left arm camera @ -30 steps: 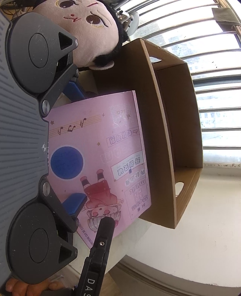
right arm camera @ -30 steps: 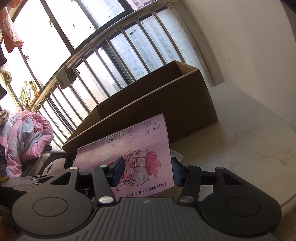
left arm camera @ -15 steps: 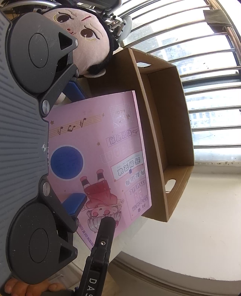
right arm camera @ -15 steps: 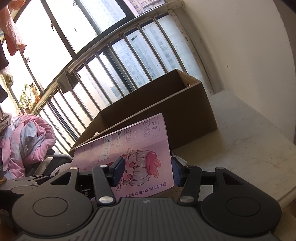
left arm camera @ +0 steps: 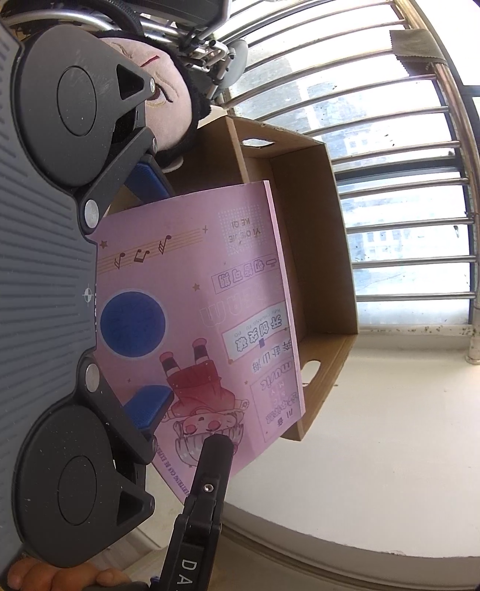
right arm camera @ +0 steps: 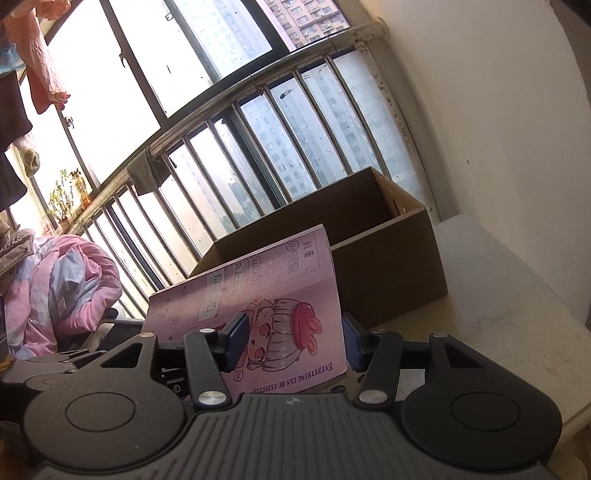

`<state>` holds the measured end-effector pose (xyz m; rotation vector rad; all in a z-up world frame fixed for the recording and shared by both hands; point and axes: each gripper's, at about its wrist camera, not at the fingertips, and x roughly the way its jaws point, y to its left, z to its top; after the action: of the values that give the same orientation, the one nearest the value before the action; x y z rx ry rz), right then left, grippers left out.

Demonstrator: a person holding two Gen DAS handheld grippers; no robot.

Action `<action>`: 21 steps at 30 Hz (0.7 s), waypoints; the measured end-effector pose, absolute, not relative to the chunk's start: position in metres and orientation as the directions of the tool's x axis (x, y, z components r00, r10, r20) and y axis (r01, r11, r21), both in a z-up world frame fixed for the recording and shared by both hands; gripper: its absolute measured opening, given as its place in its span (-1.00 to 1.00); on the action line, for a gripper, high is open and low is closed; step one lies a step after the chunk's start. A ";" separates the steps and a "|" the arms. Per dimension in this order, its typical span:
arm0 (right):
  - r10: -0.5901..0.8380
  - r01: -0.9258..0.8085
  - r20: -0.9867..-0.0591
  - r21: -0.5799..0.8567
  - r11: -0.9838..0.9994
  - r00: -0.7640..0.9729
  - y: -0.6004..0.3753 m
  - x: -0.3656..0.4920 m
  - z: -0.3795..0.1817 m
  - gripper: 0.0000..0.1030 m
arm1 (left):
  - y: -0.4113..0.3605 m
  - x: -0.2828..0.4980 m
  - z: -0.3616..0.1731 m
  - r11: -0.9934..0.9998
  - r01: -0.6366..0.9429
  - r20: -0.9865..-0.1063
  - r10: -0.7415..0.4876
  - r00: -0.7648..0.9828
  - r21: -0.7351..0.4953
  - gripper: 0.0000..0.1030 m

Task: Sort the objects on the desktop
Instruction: 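Lift the pink book with the right gripper toward the cardboard box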

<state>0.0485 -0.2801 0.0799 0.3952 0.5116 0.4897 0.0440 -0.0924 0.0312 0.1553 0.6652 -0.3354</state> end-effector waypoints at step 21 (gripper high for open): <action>0.516 -0.381 -0.298 0.409 0.829 0.803 -0.262 0.105 0.123 0.10 | -0.098 0.084 0.063 0.936 0.346 -0.528 -0.262 0.808 0.066 1.00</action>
<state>0.1049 -0.2617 0.1232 0.3409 0.4130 0.4901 0.0842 -0.0983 0.0633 0.1621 0.5394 -0.3265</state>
